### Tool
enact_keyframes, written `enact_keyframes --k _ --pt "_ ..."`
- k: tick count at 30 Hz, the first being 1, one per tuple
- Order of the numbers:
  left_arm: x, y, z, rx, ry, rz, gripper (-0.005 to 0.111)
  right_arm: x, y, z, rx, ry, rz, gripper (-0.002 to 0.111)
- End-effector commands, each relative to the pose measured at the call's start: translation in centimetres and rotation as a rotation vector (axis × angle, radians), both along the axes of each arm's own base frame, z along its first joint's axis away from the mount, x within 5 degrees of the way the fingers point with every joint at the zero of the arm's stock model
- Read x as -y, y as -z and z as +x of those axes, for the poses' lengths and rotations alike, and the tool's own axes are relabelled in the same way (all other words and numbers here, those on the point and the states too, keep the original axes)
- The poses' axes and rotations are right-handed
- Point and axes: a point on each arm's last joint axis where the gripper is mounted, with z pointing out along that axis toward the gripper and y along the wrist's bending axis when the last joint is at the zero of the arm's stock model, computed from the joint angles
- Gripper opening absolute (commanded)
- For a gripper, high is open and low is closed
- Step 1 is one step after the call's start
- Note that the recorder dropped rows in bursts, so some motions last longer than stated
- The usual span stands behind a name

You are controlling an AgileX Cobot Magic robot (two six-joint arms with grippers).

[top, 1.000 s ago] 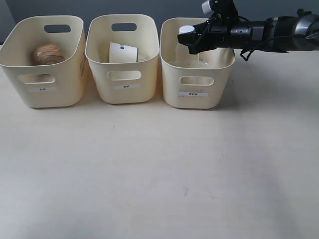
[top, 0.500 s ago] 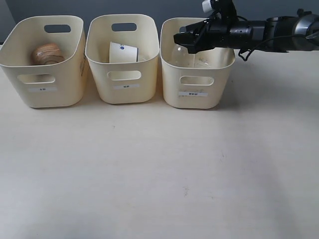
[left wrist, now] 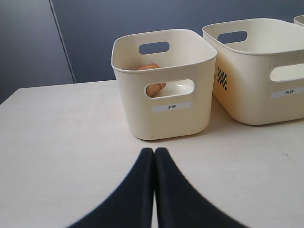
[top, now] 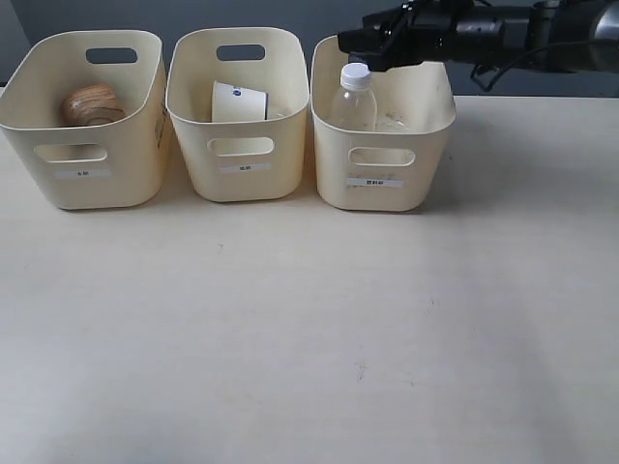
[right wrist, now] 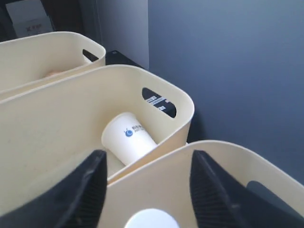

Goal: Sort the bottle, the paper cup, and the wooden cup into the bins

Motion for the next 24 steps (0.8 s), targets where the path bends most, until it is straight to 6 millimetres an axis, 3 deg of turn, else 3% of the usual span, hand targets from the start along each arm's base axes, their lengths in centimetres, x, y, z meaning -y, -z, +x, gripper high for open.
enact_keyframes --k 1,2,8,13,17,19,21,24 --pt "0.0 -0.2 0.0 0.013 0.003 -0.005 0.0 1.0 -4.6 -1.5 0.014 -0.002 -0.045 0.009" --pt "0.0 -0.2 0.0 0.013 0.003 -0.005 0.0 1.3 -5.5 -2.0 0.026 -0.001 -0.057 0.001" --pt "0.0 -0.2 0.0 0.013 0.003 -0.005 0.0 5.1 -9.6 -6.1 0.055 0.124 -0.034 -0.001" --pt "0.0 -0.2 0.0 0.013 0.003 -0.005 0.0 9.0 -11.4 -11.0 0.104 0.255 -0.079 -0.001" --pt "0.0 -0.2 0.0 0.013 0.003 -0.005 0.0 11.8 -13.5 -17.2 0.17 0.346 -0.081 -0.001" --pt "0.0 -0.2 0.0 0.013 0.003 -0.005 0.0 12.3 -14.7 -19.9 0.212 0.364 -0.065 -0.001" --pt "0.0 -0.2 0.0 0.013 0.003 -0.005 0.0 12.9 -16.2 -24.6 0.183 0.429 0.023 -0.001" --pt "0.0 -0.2 0.0 0.013 0.003 -0.005 0.0 12.9 -18.1 -27.9 0.257 0.414 0.069 -0.001"
